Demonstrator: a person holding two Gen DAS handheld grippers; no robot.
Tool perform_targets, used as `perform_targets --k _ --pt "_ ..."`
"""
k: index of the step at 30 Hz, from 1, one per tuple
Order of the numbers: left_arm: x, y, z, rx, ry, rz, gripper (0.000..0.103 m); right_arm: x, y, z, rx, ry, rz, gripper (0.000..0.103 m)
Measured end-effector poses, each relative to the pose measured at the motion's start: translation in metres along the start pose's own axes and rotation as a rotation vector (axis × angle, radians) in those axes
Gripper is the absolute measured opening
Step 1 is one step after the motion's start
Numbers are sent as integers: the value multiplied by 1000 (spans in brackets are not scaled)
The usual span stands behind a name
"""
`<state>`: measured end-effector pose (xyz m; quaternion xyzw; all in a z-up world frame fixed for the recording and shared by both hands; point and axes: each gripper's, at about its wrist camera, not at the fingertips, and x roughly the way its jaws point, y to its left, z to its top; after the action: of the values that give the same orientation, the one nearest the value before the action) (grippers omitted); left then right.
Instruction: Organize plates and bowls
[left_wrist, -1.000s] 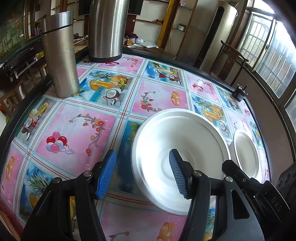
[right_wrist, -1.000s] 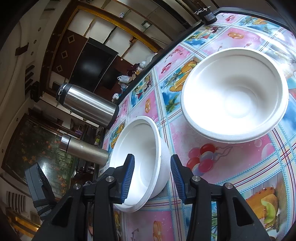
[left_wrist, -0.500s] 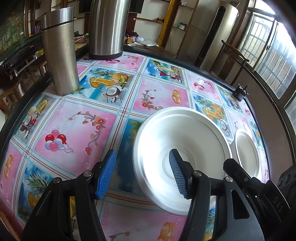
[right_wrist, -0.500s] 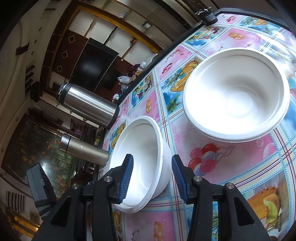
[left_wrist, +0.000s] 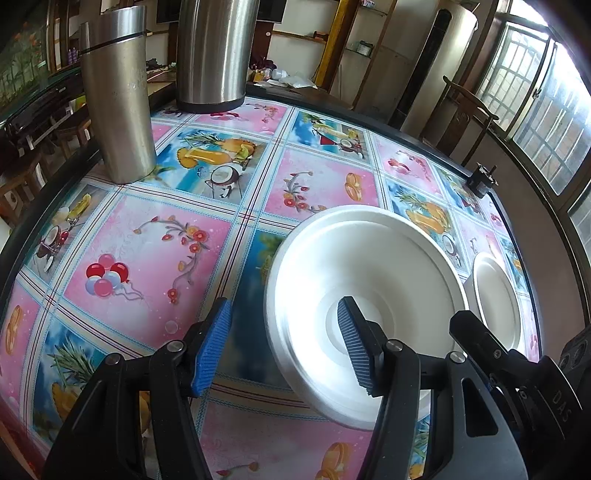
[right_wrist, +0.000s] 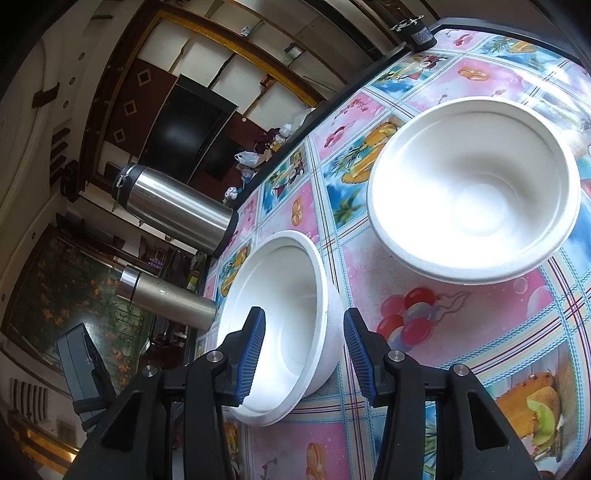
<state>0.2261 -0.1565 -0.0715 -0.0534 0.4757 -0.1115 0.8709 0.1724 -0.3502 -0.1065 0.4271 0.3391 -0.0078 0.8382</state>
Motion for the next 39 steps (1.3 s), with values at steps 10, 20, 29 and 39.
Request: perform_targets --k 10,20,29,39 --pt "7 1 -3 -4 22 0 58 7 2 -1 -12 -1 -15 47" --pt "15 4 -6 -13 48 -5 58 10 3 -2 -32 -13 -37 47" --pt "17 6 -6 -16 51 -3 58 10 2 -3 -33 -15 -46 47" --pt "19 6 -7 -12 56 -4 58 11 1 -3 -36 -15 -51 47"
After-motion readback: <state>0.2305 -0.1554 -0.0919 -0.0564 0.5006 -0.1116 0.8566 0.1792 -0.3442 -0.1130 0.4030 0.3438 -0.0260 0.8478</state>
